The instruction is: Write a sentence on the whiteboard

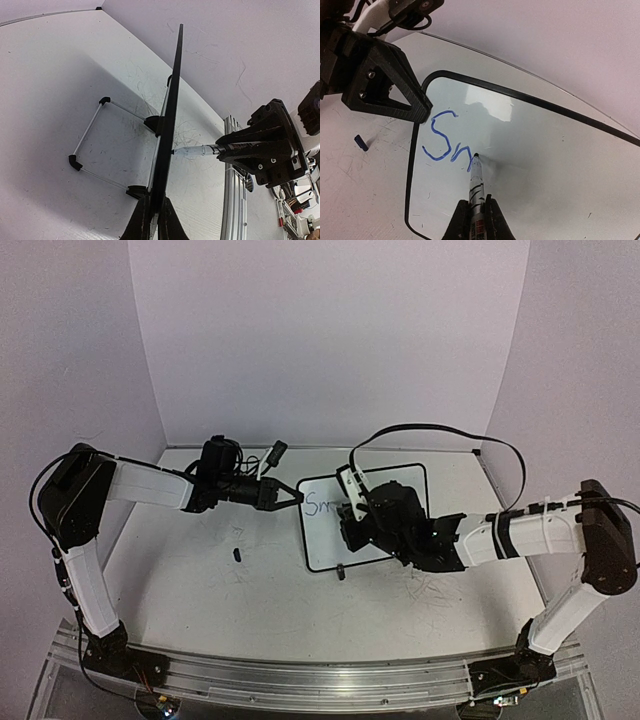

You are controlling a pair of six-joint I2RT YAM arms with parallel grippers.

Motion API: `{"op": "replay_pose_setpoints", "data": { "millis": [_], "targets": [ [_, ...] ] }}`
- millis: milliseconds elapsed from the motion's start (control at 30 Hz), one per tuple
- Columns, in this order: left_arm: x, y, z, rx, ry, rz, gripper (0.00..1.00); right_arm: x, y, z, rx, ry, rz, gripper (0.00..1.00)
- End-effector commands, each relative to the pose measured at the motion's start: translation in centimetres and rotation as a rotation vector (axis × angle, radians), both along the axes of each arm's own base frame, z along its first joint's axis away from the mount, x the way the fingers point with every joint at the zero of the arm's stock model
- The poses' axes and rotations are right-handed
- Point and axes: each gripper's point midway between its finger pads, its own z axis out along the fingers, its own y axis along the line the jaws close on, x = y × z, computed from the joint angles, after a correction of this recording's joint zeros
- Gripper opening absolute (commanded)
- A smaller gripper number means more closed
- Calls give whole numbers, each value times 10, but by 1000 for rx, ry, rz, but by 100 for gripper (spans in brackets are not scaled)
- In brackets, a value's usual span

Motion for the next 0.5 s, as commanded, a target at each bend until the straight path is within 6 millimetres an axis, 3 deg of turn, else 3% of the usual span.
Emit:
{"op": "replay_pose_setpoints", "data": {
  "millis": [0,467],
  "targets": [
    [-5,0,15,-28,-12,-32,0,15,-3,18,27,-48,-65,0],
    [-4,0,13,-26,-11,-30,0,8,-16,5,14,-13,-85,0]
  ]
}}
